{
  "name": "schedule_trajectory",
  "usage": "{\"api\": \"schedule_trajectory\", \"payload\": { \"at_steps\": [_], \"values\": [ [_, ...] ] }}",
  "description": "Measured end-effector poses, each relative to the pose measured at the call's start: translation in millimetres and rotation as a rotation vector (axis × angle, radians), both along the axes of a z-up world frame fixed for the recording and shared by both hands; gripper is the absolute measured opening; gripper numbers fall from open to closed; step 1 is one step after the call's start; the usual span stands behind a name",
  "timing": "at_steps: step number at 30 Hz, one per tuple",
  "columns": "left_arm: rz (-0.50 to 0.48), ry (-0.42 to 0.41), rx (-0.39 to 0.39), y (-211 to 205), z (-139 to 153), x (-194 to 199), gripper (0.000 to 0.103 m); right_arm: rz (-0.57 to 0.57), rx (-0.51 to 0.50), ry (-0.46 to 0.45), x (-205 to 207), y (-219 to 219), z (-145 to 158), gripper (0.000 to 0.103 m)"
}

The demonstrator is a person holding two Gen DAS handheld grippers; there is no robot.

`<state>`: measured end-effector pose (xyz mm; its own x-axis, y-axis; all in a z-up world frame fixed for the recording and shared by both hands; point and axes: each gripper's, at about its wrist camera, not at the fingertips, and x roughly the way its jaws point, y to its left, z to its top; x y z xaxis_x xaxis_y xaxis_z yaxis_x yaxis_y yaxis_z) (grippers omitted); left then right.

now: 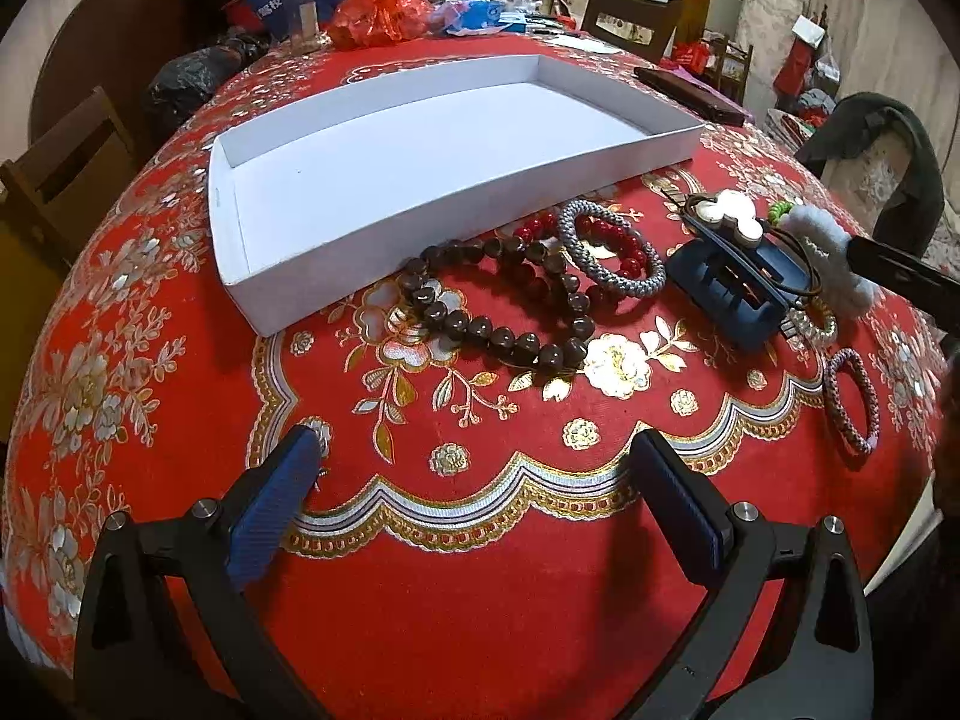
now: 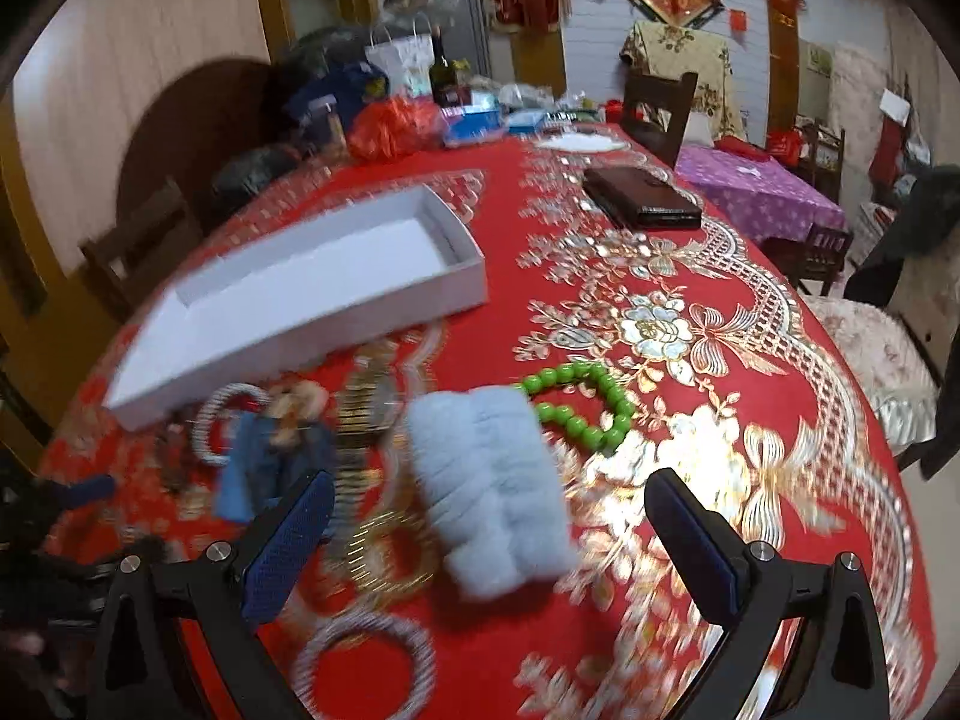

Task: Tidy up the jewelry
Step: 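Grasp the light-blue fluffy scrunchie with the right tool while the left grasps the heart-charm hair tie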

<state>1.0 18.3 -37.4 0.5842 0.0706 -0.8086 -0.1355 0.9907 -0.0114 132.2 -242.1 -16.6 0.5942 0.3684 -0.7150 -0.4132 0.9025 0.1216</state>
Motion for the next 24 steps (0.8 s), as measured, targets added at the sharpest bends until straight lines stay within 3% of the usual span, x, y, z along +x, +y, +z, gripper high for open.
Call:
{"api": "schedule_trajectory", "payload": {
  "at_steps": [2, 4, 7, 11, 16, 19, 21, 24],
  "values": [
    [-0.005, 0.008, 0.0, 0.1, -0.1, 1.0, 0.103, 0.002, 0.031, 0.064, 13.8, -0.5, -9.5, 0.081],
    [-0.013, 0.017, -0.002, 0.9, 0.7, 1.6, 0.103, -0.001, 0.054, 0.116, 20.8, -0.4, -17.1, 0.069],
    [-0.031, 0.013, -0.034, 8.4, 4.0, 1.6, 0.103, 0.001, 0.036, 0.107, 20.4, 3.2, -16.9, 0.041],
    [0.002, -0.049, -0.195, 32.3, 16.1, -0.7, 0.102, -0.049, 0.117, 0.058, 10.6, -11.8, -3.5, 0.038],
    [-0.015, -0.096, -0.223, 34.0, 30.3, 1.5, 0.101, -0.152, 0.193, 0.047, -2.8, -36.1, 4.4, 0.038],
    [-0.02, -0.092, -0.19, 27.0, 33.8, 14.5, 0.092, -0.162, 0.189, 0.054, -8.8, -35.9, 3.8, 0.038],
    [0.0, -0.081, -0.171, 24.9, 31.6, 21.8, 0.076, -0.151, 0.177, 0.054, -11.4, -33.5, 4.1, 0.038],
    [-0.011, -0.038, -0.209, 21.1, 30.9, 32.5, 0.069, -0.148, 0.181, 0.044, -13.9, -34.2, 6.4, 0.038]
  ]
}}
